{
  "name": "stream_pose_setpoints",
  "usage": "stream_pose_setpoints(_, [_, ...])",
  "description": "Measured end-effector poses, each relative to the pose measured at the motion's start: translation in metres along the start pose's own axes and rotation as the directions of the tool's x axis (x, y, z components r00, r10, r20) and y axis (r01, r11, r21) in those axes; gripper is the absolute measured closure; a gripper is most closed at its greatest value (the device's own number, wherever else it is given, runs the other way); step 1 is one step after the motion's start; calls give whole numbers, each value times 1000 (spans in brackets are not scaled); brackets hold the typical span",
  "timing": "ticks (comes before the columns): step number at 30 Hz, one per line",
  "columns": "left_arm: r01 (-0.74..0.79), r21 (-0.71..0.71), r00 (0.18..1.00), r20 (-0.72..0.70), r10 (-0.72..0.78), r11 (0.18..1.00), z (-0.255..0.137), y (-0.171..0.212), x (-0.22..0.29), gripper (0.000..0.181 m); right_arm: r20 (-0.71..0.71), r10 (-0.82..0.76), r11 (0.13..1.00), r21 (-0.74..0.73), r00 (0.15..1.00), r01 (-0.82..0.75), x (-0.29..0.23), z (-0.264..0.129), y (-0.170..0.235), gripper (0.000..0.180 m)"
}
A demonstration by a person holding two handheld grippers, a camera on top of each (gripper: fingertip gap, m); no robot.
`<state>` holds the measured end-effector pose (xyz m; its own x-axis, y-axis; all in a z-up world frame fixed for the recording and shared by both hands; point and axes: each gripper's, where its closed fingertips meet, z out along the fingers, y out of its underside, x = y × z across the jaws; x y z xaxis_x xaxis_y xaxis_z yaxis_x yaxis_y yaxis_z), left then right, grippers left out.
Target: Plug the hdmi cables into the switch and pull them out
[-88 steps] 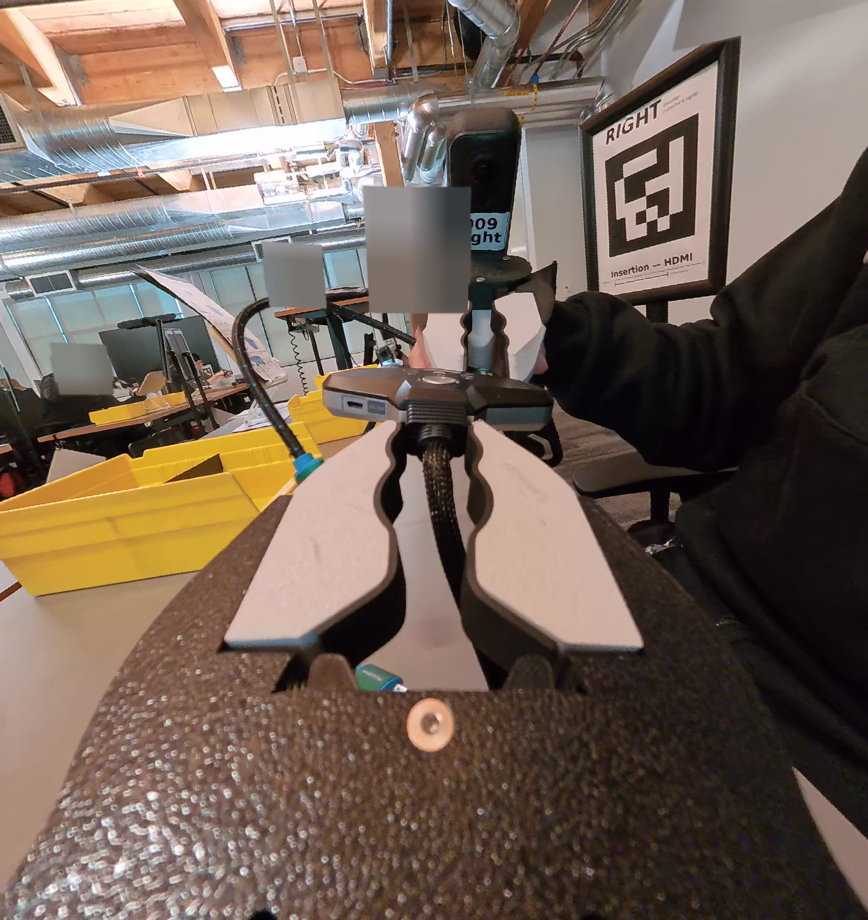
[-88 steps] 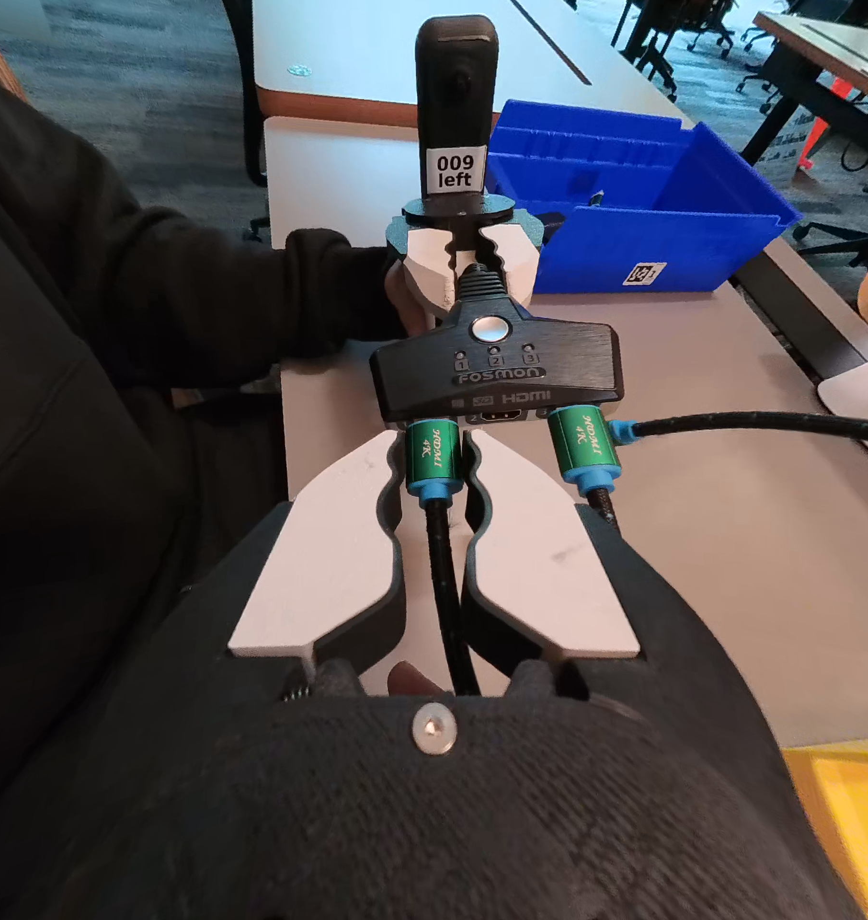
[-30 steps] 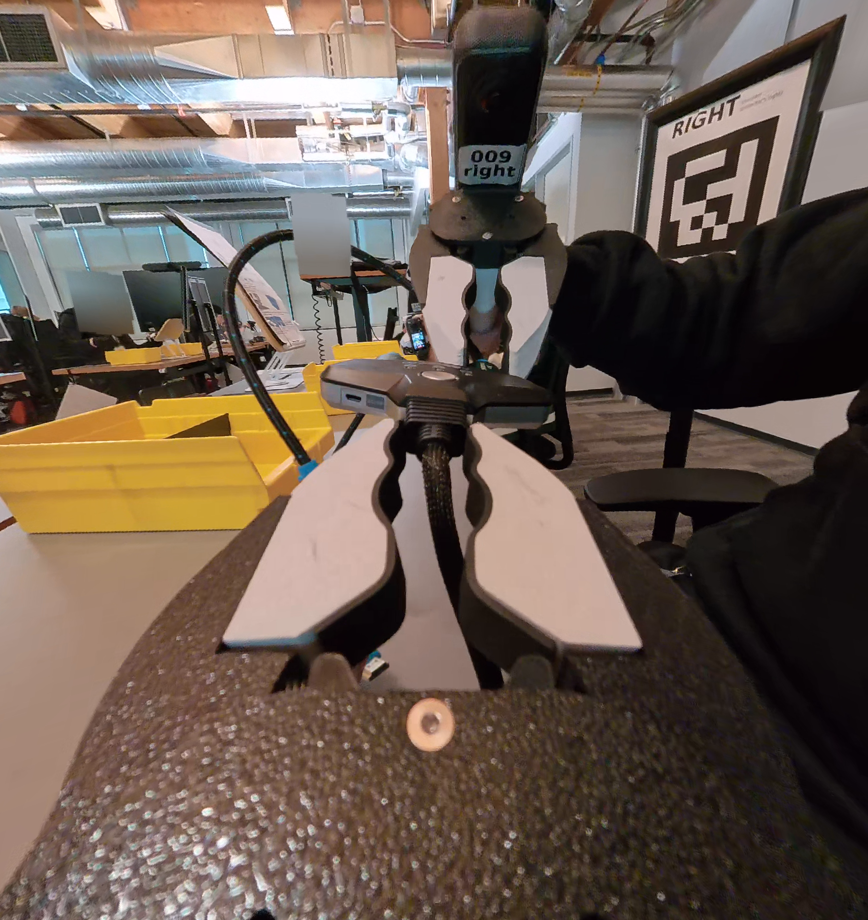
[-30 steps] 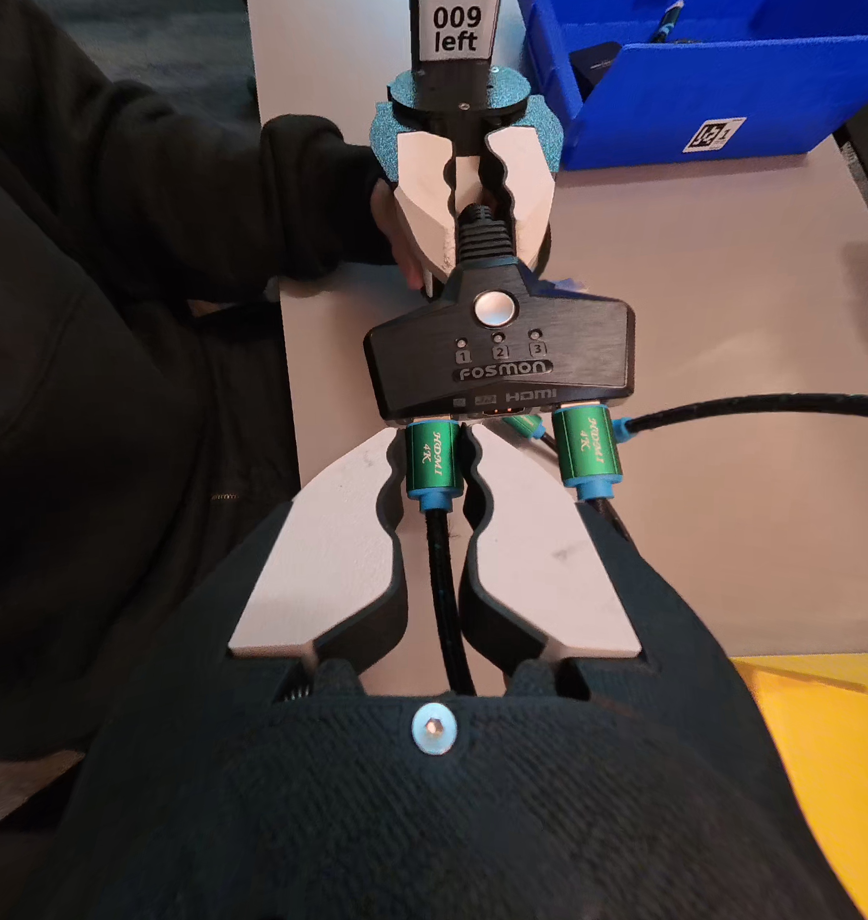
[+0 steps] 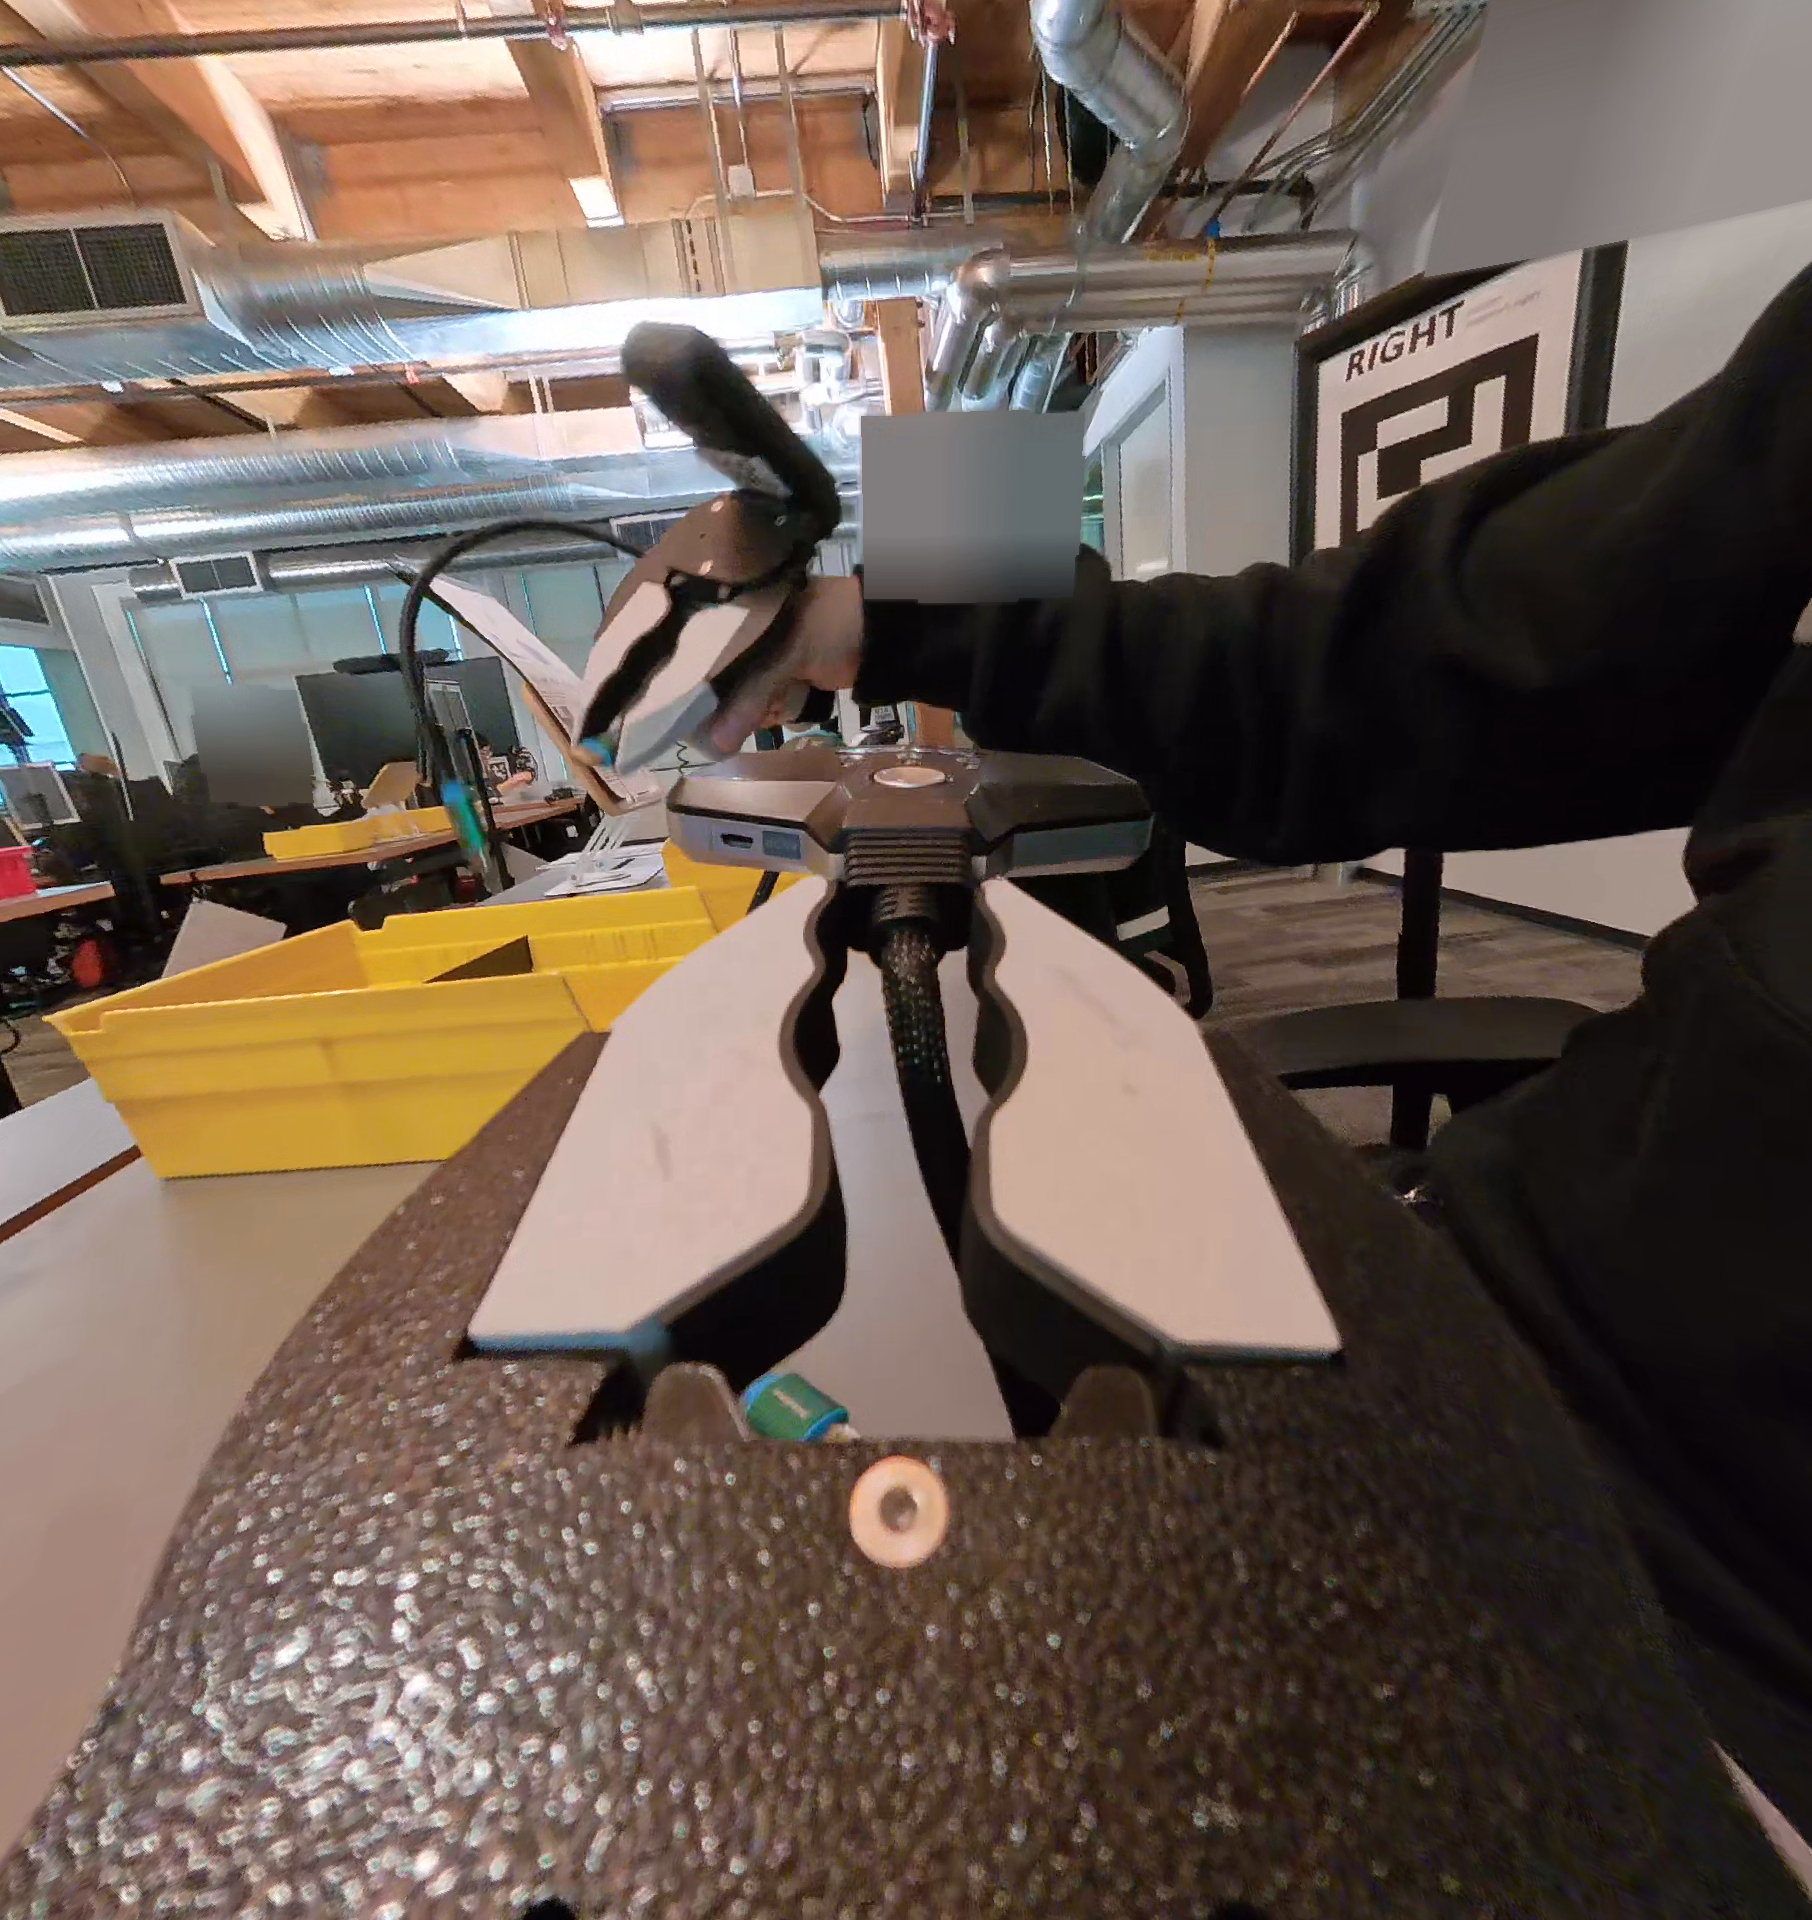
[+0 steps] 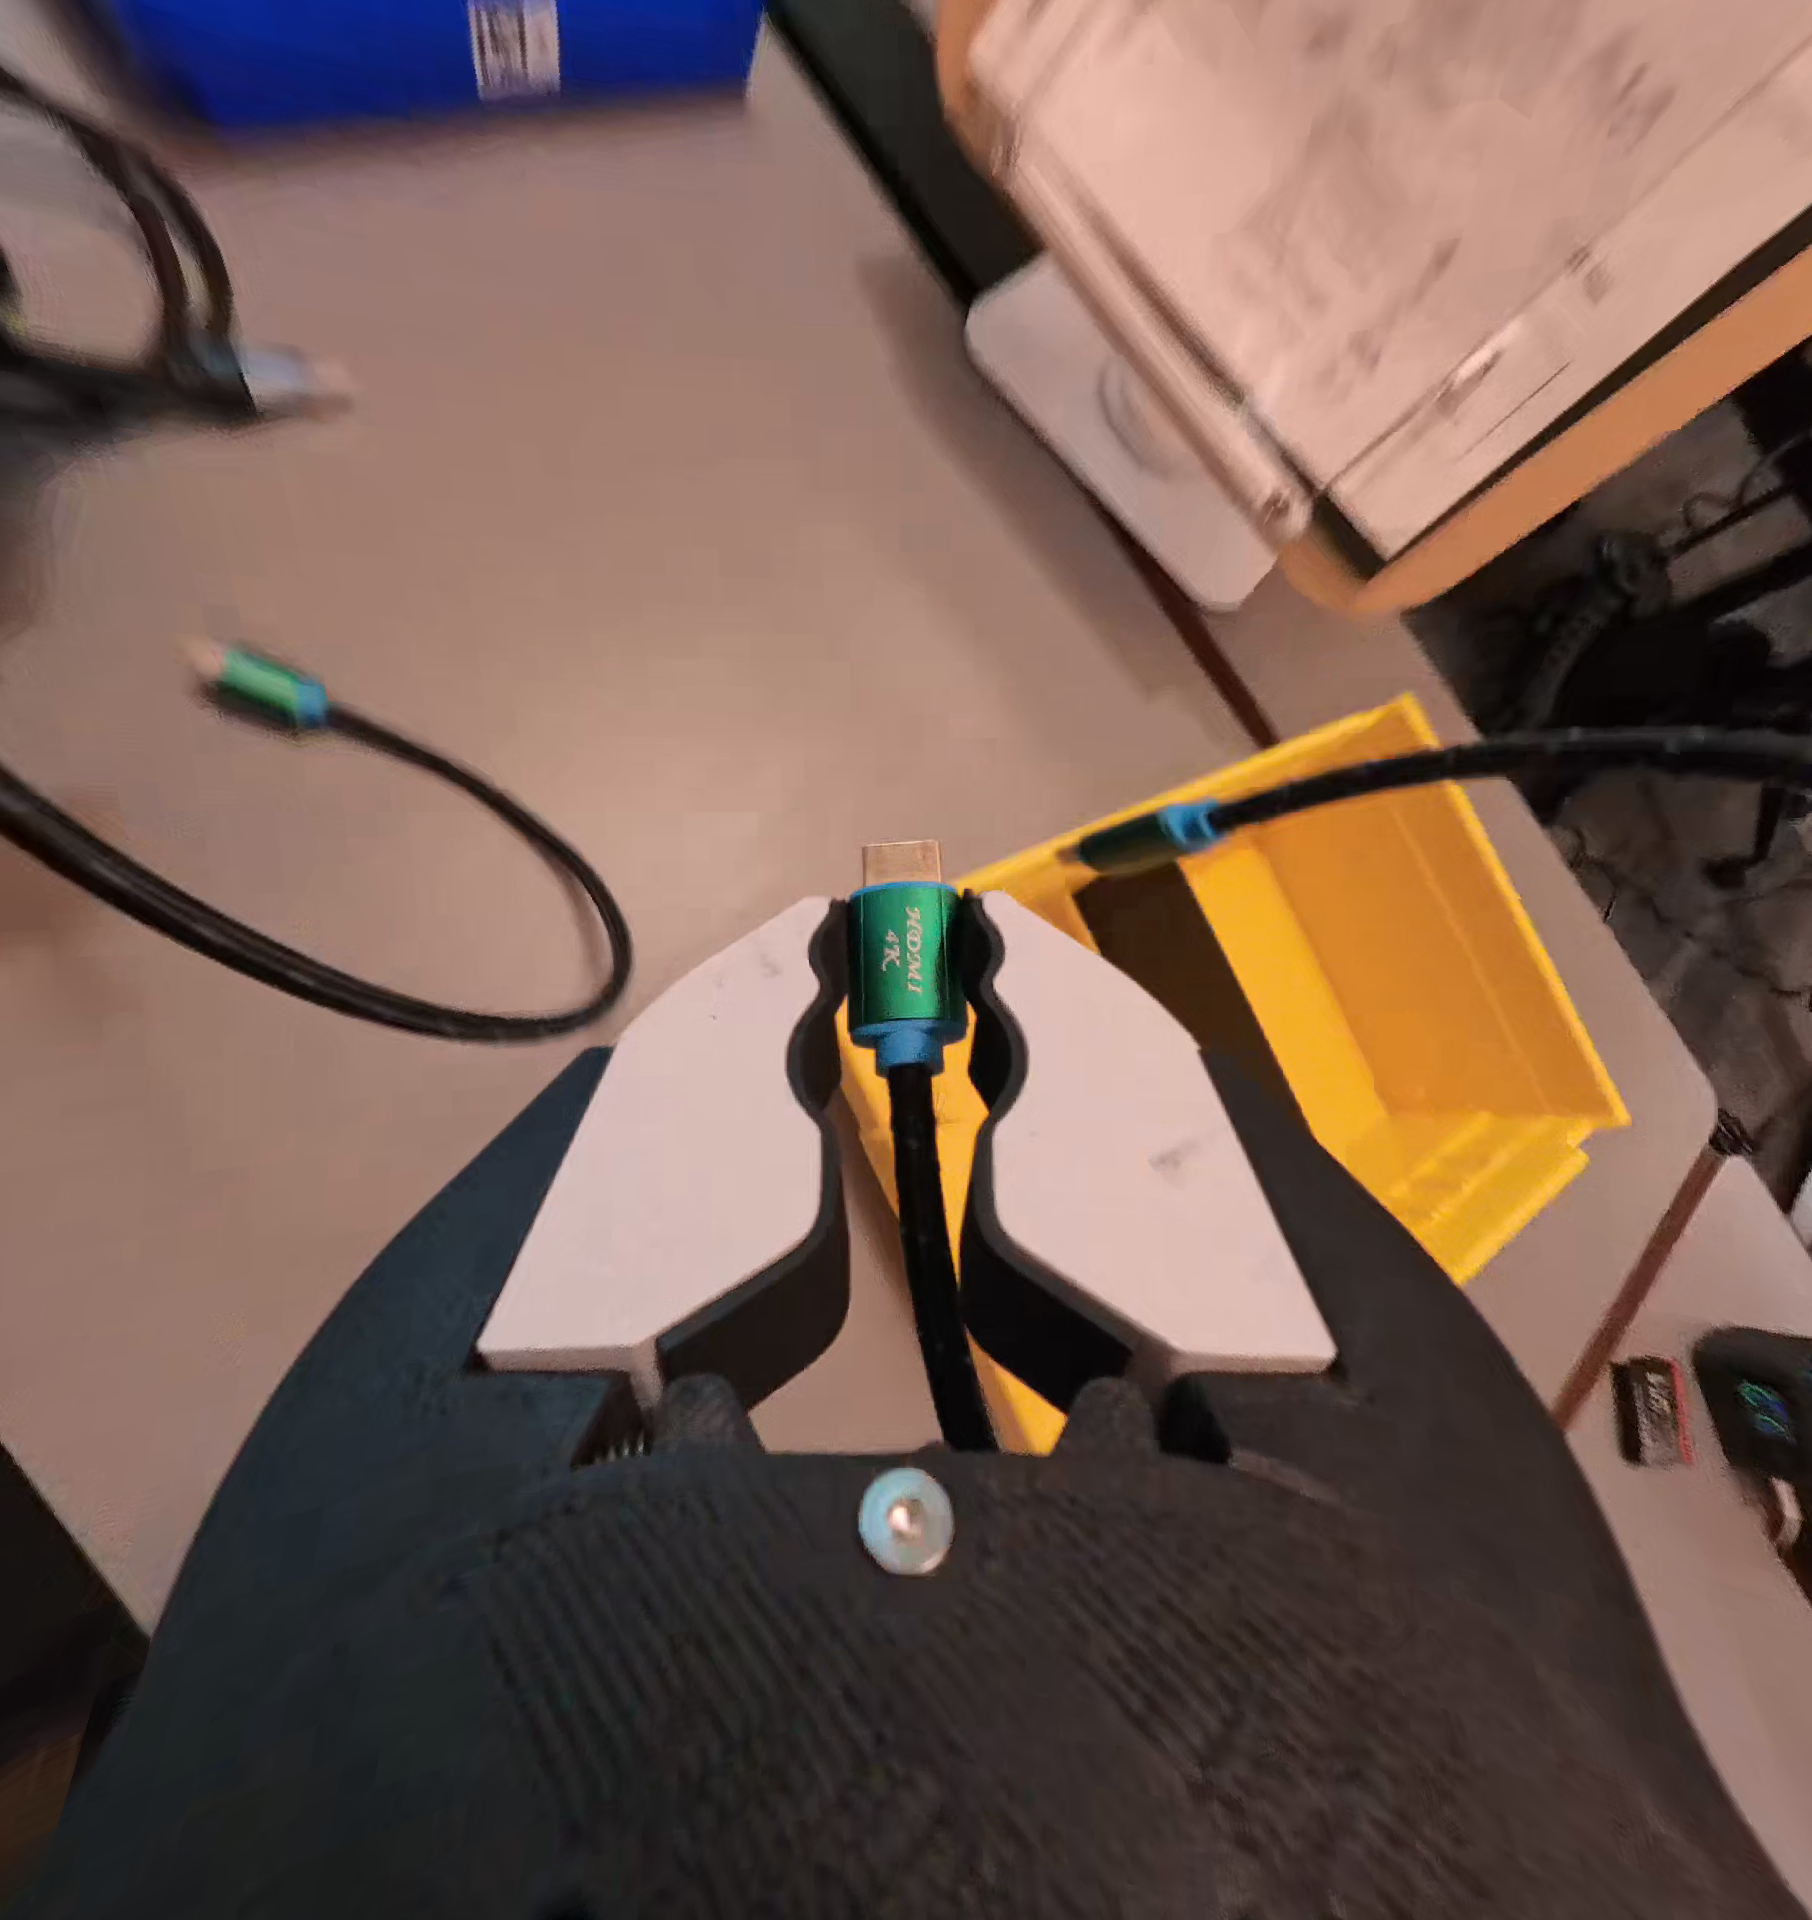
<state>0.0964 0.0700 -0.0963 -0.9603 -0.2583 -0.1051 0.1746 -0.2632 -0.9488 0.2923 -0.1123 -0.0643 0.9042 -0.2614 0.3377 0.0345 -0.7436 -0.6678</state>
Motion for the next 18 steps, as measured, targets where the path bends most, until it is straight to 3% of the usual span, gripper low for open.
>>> stream_pose_setpoints(5, [8, 14, 1000, -8, -8, 1000, -2, -2, 0, 159, 68, -84, 976, -197, 994, 96, 23, 29, 52, 159])
stream_pose_setpoints(8, [12, 23, 1000, -4, -12, 1000, -3, -3, -1, 159, 170, -67, 979, -177, 983, 97, 20, 48, 63, 159])
stream_pose_setpoints(12, [19, 24, 1000, 2, -19, 1000, -4, -2, -3, 159, 202, -33, 989, -136, 979, 61, 20, 77, 70, 159])
stream_pose_setpoints(18, [30, 27, 1000, 5, -30, 999, -4, -2, -4, 159, 192, 98, 967, -249, 977, -48, 29, 103, 111, 159])
